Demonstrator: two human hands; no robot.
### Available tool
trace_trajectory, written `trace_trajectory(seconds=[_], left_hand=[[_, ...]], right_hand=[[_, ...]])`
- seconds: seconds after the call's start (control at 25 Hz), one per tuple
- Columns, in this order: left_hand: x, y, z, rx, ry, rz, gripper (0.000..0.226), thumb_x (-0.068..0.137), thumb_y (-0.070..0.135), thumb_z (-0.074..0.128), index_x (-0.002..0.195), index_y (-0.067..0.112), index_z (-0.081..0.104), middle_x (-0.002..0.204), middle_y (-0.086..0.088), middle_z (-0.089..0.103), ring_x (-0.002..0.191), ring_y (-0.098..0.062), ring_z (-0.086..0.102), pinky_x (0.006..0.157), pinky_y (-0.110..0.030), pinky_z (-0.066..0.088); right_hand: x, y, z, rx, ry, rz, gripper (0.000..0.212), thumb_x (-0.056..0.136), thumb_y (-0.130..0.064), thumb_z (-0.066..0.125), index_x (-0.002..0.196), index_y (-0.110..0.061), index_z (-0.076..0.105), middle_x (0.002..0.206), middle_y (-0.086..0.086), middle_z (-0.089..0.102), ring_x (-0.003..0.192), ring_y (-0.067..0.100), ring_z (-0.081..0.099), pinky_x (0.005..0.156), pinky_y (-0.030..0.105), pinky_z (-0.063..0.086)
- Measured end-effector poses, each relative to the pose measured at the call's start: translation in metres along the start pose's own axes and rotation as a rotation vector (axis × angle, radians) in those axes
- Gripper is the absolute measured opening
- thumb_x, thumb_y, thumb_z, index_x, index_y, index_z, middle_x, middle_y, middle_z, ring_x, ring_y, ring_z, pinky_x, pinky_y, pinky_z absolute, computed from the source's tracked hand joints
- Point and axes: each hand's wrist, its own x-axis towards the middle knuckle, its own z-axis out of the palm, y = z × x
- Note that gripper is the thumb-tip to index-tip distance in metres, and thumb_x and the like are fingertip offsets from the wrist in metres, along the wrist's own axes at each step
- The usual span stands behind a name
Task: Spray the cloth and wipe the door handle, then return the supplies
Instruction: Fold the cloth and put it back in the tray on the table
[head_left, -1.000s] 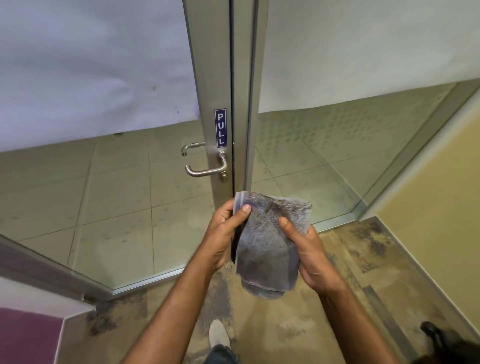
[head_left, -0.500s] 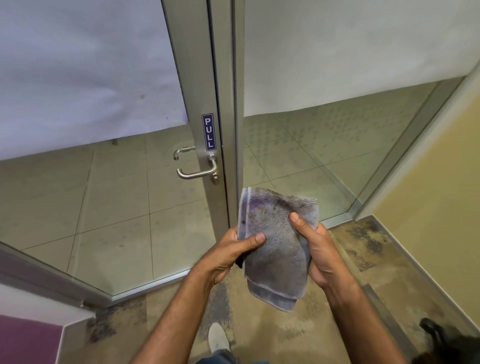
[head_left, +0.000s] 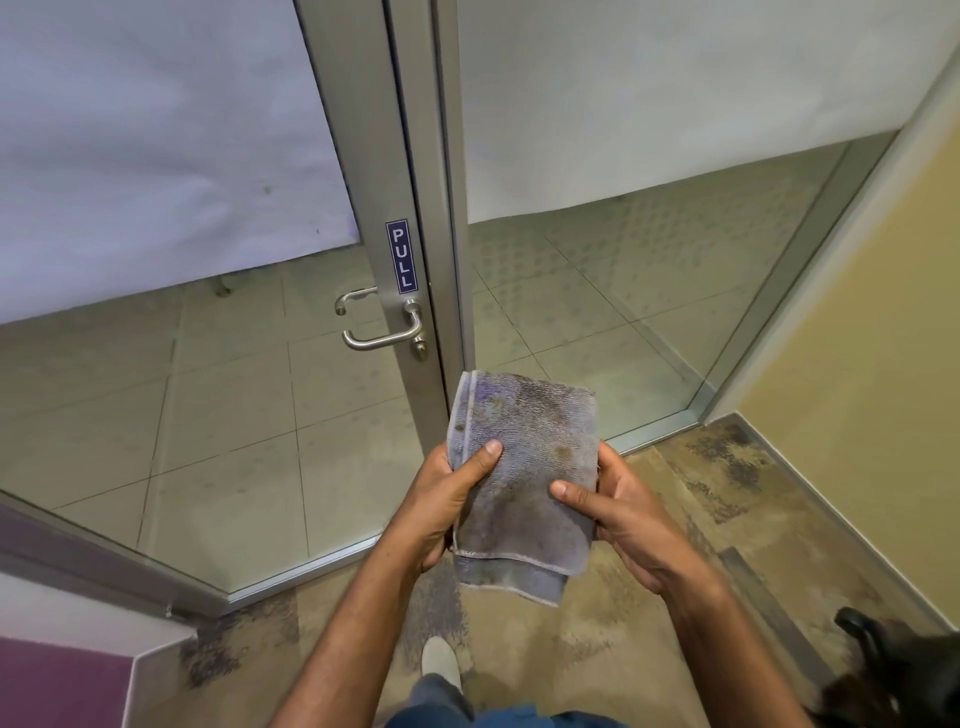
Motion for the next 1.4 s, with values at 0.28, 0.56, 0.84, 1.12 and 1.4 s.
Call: trace_trajectory(seconds=[0.28, 0.56, 0.84, 1.12, 1.4], left_hand=[[-0.017, 0.001, -0.014, 0.039, -0.122, -0.001, 0.040, 0.087, 0.015, 0.070, 0.126, 0.010, 0.064, 0.121, -0.013, 0.073, 0.112, -0.031, 0.071, 0.096, -0.042, 0.058], [-0.040, 0.020, -0.024, -0.101, -0.402, 0.018, 0.038, 0.075, -0.007, 0.072, 0.105, 0.016, 0.078, 0.108, -0.012, 0.076, 0.095, -0.022, 0.073, 0.083, -0.035, 0.063], [-0.091, 0.006, -0.037, 0.051, -0.530, 0.030, 0.038, 0.076, 0.002, 0.072, 0.106, 0.026, 0.076, 0.117, -0.002, 0.068, 0.101, -0.026, 0.061, 0.085, -0.045, 0.048], [-0.136, -0.038, -0.006, 0.124, -0.630, 0.127, 0.043, 0.070, -0.011, 0.051, 0.065, 0.024, 0.076, 0.110, 0.003, 0.064, 0.106, -0.014, 0.060, 0.081, -0.037, 0.044], [-0.185, -0.087, 0.070, 0.294, -0.599, 0.336, 0.067, 0.079, -0.028, 0.050, 0.080, 0.032, 0.080, 0.126, -0.006, 0.056, 0.123, -0.009, 0.055, 0.095, -0.017, 0.046]], right_hand=[[-0.018, 0.003, -0.007, 0.092, -0.003, -0.103, 0.057, 0.089, 0.005, 0.068, 0.141, -0.013, 0.055, 0.139, 0.010, 0.066, 0.130, 0.030, 0.062, 0.106, 0.046, 0.053], [-0.064, 0.009, 0.004, 0.339, 0.110, -0.139, 0.067, 0.058, -0.014, 0.098, 0.120, -0.009, 0.073, 0.125, 0.021, 0.071, 0.109, 0.030, 0.072, 0.090, 0.035, 0.063], [-0.135, 0.029, 0.041, 0.120, 0.211, -0.249, 0.041, 0.087, 0.013, 0.059, 0.061, -0.017, 0.071, 0.133, 0.011, 0.067, 0.133, 0.042, 0.056, 0.103, 0.049, 0.052], [-0.217, 0.075, 0.059, 0.389, 0.613, -0.195, 0.051, 0.069, -0.042, 0.090, 0.110, -0.016, 0.075, 0.122, 0.015, 0.069, 0.098, 0.034, 0.060, 0.085, 0.038, 0.054], [-0.310, 0.116, 0.064, 0.924, 0.621, -0.167, 0.074, 0.098, -0.066, 0.050, 0.145, -0.010, 0.056, 0.153, 0.022, 0.051, 0.142, 0.044, 0.046, 0.115, 0.066, 0.035]])
